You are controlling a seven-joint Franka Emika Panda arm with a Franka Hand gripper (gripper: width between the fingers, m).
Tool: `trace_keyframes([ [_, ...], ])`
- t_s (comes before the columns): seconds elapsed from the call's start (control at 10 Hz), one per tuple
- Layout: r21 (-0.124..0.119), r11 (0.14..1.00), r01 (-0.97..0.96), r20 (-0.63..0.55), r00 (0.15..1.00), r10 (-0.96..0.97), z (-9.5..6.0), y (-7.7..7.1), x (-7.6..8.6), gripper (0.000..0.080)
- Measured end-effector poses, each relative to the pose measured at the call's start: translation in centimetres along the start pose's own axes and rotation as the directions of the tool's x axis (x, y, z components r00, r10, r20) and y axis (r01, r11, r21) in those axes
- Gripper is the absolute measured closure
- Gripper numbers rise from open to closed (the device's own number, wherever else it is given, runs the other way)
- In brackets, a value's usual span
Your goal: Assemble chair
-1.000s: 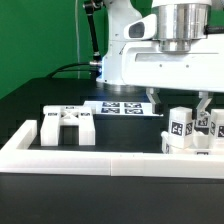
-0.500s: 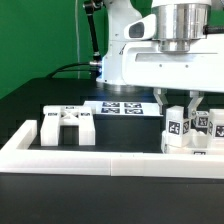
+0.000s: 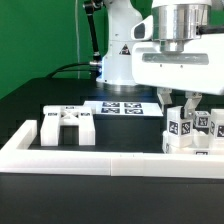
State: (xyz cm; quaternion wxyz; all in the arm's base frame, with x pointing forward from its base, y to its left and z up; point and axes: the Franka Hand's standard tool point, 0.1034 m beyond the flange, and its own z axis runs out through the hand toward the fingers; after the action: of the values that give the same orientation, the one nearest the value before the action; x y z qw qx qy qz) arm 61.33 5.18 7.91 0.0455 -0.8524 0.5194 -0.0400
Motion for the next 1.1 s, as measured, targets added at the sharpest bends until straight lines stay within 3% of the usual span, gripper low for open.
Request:
trace_keyframes([
  [0.3,0.012,0.933,-0.359,0.01,0.933,0.359,0.04,0.04,-0.08,0.0509],
  [0.7,0.011,0.795,-0.607,0.027,0.795,0.607,0.04,0.01,-0.12,0.0509],
  [1.1,-0.005,0.531,-0.847,0.057,0.53,0.846,0.19,-0.05,-0.25,0.0509],
])
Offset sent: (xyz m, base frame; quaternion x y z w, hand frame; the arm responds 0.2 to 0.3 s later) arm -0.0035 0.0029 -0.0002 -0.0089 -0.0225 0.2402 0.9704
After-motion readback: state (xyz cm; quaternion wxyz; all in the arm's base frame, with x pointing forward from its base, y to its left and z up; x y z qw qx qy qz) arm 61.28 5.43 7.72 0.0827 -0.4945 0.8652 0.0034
